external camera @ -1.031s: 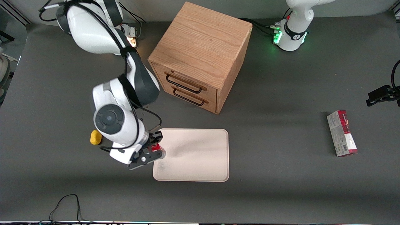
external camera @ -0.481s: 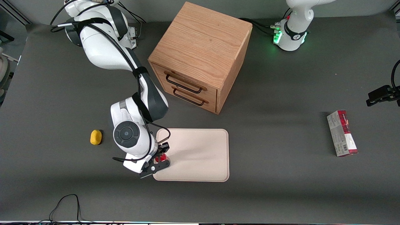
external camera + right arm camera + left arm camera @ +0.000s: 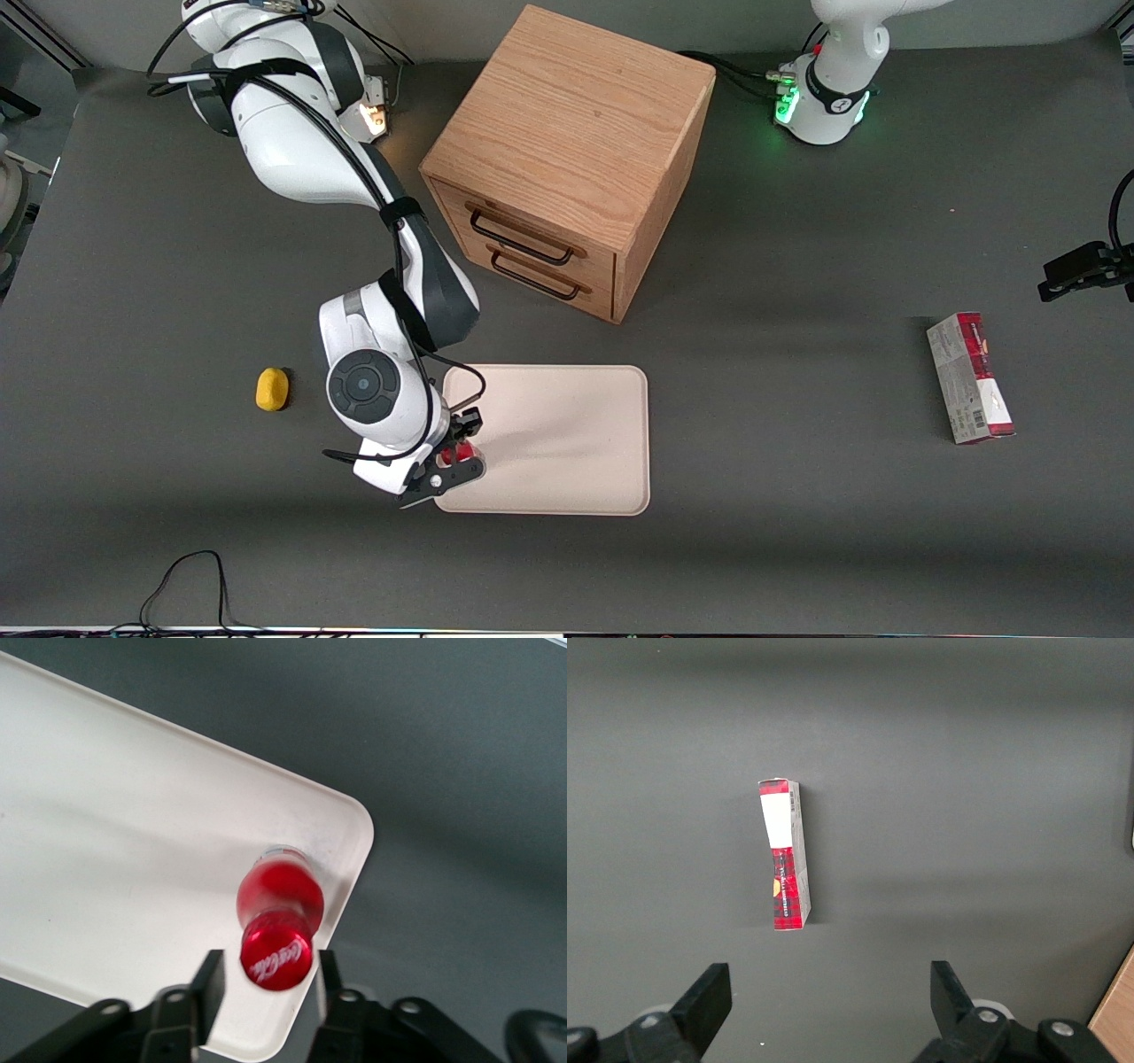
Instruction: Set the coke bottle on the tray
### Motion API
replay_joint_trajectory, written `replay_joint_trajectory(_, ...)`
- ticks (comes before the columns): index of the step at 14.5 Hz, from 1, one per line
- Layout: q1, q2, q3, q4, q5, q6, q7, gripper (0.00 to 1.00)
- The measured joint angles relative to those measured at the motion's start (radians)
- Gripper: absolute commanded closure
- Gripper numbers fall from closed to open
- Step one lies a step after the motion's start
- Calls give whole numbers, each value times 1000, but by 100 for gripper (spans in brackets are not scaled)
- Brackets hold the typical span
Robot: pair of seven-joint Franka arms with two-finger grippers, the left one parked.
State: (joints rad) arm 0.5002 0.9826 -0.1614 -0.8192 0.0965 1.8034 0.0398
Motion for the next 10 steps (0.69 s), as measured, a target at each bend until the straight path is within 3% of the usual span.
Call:
replay_joint_trajectory(4,0,-36,-2,13,0,-54,1,0)
replay_joint_trajectory(10,-9,-235,-9,26,0,-377,1,0)
